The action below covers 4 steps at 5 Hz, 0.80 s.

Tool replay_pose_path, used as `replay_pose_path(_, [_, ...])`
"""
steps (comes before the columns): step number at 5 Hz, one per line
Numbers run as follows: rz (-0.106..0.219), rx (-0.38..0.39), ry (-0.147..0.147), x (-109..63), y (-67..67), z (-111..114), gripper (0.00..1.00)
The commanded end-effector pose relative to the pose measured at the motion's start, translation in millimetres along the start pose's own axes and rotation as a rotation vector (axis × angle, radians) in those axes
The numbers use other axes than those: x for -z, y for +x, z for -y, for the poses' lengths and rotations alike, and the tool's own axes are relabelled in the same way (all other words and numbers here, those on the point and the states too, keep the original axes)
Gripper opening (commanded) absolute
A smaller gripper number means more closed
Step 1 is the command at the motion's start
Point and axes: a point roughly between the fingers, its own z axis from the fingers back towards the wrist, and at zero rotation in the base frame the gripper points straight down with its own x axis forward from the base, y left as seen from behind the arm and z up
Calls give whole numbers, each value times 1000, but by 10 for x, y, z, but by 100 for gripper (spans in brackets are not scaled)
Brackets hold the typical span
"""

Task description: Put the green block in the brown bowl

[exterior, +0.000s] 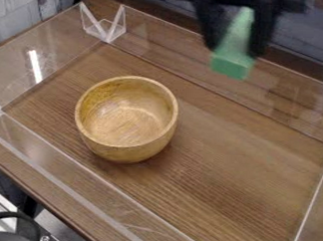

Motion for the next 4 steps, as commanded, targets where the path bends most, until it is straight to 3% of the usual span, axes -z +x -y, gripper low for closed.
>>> replay_pose_path(1, [40,42,-13,3,-9,274,0])
replay_pose_path(2, [41,71,-13,121,-87,383,0])
replay_pose_path(3, [51,77,-11,259,-75,387,0])
replay_pose_path(4, [63,71,-7,203,-103,265,0])
